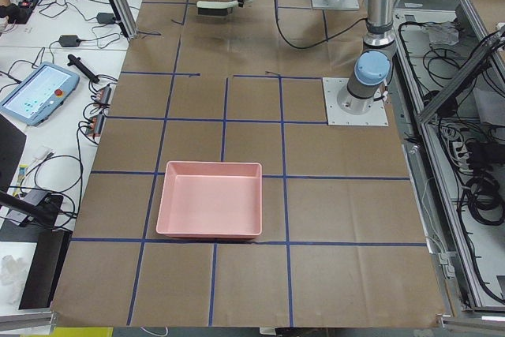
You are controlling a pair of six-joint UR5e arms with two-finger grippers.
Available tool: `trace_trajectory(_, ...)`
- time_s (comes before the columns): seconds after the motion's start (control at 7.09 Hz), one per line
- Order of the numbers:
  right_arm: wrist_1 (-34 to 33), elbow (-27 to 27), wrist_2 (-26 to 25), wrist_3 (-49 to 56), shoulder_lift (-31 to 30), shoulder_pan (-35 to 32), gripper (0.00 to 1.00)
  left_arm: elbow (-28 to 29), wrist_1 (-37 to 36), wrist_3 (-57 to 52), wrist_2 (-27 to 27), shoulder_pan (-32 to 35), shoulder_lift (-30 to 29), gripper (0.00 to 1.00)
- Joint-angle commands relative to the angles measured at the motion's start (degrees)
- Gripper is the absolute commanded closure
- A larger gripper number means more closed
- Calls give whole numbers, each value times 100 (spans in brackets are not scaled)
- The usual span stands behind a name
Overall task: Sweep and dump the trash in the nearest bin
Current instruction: 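Move the brush with the left gripper over to the bread pieces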
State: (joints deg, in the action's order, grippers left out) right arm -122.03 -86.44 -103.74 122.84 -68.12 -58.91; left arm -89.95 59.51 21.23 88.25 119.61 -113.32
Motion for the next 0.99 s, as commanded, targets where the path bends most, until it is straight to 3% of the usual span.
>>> trace_trajectory(0.0,-207,5,72,241,315,11,97,887,-2,660,34,299,-707,100)
trace_trajectory(0.28,-888,13,422,223,640,11,99,1591,25,1362,113,676,-1357,100)
trace_trajectory(0.85,-928,338,705,188,1036,11,100,2849,728,1943,483,1029,-2236,100)
